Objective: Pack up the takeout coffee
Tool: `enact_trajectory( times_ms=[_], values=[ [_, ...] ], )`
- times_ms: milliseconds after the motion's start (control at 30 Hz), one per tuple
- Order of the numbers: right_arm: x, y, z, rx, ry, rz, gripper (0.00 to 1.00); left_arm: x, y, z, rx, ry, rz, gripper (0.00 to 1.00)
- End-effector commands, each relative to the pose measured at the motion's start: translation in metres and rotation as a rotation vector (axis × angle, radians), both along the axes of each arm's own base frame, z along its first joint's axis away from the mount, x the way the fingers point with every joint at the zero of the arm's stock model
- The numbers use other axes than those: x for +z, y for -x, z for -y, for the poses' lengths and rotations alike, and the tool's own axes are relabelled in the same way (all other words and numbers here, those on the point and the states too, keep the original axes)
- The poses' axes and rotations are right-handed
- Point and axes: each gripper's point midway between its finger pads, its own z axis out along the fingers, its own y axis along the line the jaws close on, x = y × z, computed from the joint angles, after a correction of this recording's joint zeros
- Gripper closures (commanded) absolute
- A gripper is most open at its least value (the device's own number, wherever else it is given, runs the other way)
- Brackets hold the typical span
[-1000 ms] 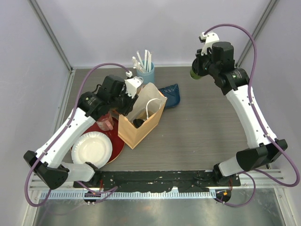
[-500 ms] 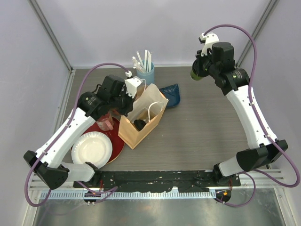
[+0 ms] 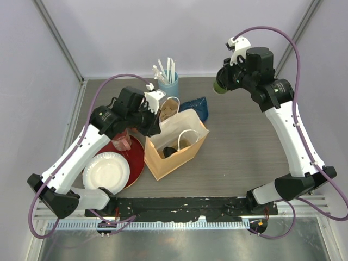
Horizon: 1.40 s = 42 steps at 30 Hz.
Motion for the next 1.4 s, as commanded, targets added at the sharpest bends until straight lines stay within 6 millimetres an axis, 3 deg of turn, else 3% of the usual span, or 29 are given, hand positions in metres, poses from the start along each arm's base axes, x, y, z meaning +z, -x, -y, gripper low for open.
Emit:
enact_trajectory(
  times_ms=[0, 200, 400, 600, 767, 967, 1133, 1367],
  values=[
    [0.045, 0.034, -0.016, 0.128, -0.041, 0.091, 0.99, 0.019, 0.004, 0.016, -0.043, 0.104, 0.002, 1.00],
    [0.064, 0.077, -0.044, 0.334, -0.094, 0.112, 0.99, 0.007, 0.005, 0.021, -0.064, 0.088, -0.015, 1.00],
    [0.075, 0.114, -0.057, 0.454, -0.091, 0.096, 0.99, -0.001, 0.006, 0.024, -0.086, 0.086, -0.015, 1.00],
    [0.075, 0.151, -0.068, 0.577, -0.111, 0.053, 0.99, -0.009, 0.006, 0.024, -0.078, 0.083, -0.022, 1.00],
    [0.064, 0.176, -0.082, 0.698, -0.113, 0.001, 0.99, -0.008, 0.004, 0.021, -0.069, 0.075, 0.000, 1.00],
    [0.027, 0.182, -0.110, 0.786, -0.049, -0.123, 0.99, -0.011, 0.007, 0.019, -0.074, 0.074, 0.000, 1.00],
    [-0.015, 0.178, -0.133, 0.799, 0.113, -0.194, 0.99, -0.013, 0.008, 0.018, -0.081, 0.069, 0.007, 1.00],
    [-0.048, 0.156, -0.135, 0.778, 0.218, -0.178, 0.99, -0.014, 0.011, 0.013, -0.089, 0.062, 0.021, 1.00]
  ],
)
